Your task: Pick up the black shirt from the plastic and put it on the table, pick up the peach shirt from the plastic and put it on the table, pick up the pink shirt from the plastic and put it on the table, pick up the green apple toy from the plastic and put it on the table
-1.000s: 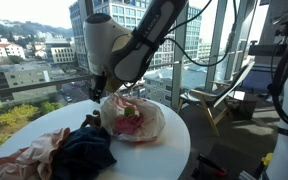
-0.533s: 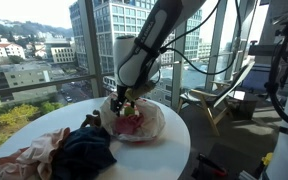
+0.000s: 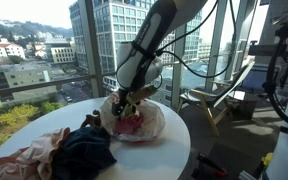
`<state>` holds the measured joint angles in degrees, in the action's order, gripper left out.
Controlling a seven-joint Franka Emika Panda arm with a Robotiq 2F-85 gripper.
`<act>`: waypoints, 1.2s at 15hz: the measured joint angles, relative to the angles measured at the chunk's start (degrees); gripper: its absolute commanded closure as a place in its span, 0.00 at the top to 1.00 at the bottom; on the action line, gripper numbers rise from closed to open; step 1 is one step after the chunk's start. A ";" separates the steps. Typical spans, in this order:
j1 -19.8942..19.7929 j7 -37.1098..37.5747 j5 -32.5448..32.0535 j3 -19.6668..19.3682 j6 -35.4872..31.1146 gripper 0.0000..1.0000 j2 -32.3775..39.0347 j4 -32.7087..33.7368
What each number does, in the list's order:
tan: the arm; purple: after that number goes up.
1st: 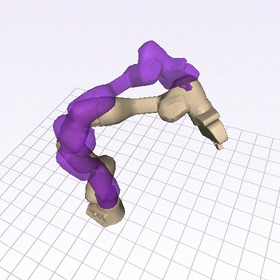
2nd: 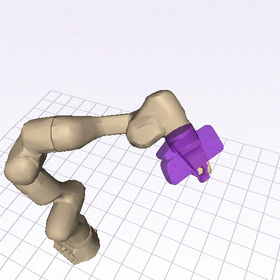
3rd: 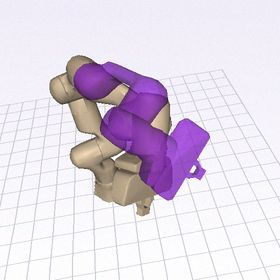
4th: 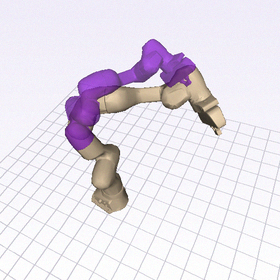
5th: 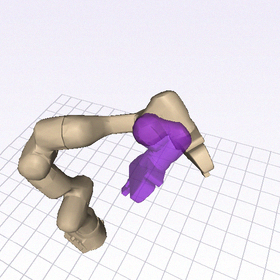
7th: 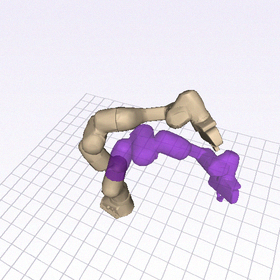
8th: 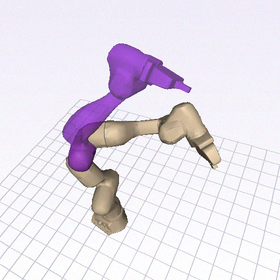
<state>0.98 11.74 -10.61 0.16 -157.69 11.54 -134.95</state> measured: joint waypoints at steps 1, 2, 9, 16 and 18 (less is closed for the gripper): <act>0.69 1.48 -1.83 -1.10 -0.65 1.00 0.91 0.23; 1.47 3.11 -3.83 -2.34 -1.27 1.00 2.04 0.73; 8.16 13.65 -11.14 -11.96 -1.94 1.00 12.65 10.40; 12.73 19.85 -11.03 -19.14 -1.76 1.00 22.90 20.14; 13.15 20.86 -10.52 -20.38 -1.39 1.00 25.31 21.99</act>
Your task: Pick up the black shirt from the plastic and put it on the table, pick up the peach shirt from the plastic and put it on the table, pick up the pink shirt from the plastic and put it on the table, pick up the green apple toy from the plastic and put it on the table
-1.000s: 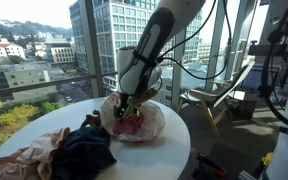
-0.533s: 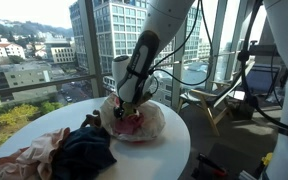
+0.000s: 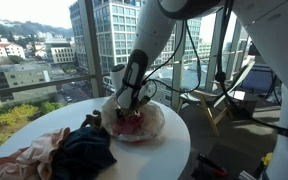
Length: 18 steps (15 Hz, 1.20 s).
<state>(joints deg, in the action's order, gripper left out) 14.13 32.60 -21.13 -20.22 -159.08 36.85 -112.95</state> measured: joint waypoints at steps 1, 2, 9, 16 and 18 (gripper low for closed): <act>0.01 0.28 0.25 -0.36 0.18 1.00 1.07 0.74; 0.01 0.42 0.46 -0.61 0.34 1.00 2.02 1.43; 0.03 0.41 4.29 -0.55 2.47 0.36 5.21 4.77; -0.48 -0.37 7.23 0.15 7.91 0.03 3.24 5.17; -0.58 -0.44 7.24 0.25 11.16 0.02 1.45 5.02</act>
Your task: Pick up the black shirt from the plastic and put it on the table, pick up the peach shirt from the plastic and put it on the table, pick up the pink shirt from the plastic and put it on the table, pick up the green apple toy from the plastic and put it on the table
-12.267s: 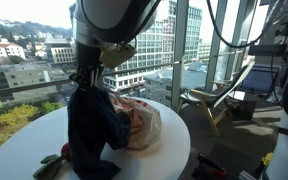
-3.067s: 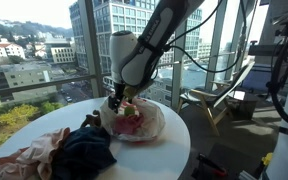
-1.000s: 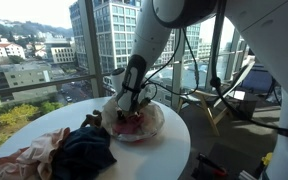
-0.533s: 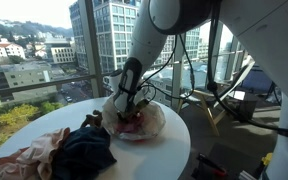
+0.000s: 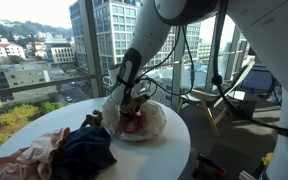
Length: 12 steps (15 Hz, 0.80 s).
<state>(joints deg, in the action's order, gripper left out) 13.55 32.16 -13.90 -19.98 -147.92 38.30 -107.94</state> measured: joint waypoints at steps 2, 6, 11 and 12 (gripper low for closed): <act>-0.18 -0.57 0.00 0.43 2.50 0.03 -3.00 -0.57; -1.90 -6.55 0.07 4.45 10.13 0.03 -13.71 -3.40; -4.87 -19.25 1.65 12.97 16.76 0.03 -29.17 -8.70; -5.16 -21.90 2.84 14.67 18.25 0.03 -32.04 -9.47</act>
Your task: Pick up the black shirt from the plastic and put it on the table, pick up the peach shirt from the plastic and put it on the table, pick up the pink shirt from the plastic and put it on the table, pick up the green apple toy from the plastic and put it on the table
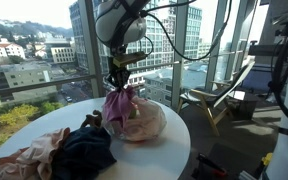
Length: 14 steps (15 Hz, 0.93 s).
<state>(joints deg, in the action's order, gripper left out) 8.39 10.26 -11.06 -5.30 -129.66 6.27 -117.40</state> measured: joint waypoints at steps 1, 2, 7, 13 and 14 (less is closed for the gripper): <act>-0.16 -2.68 1.31 1.57 1.10 0.03 -2.59 -0.56; -0.19 -4.82 1.82 2.92 1.31 0.03 -4.60 -0.91; 0.13 -9.49 -0.38 9.26 -4.22 0.03 -7.14 -0.87; 2.31 -9.76 -9.66 13.61 -15.29 0.46 0.63 1.12; 2.48 -9.64 -10.73 13.60 -16.24 0.53 2.01 1.65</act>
<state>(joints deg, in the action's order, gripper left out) 10.88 0.62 -21.79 8.30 -145.90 8.28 -115.75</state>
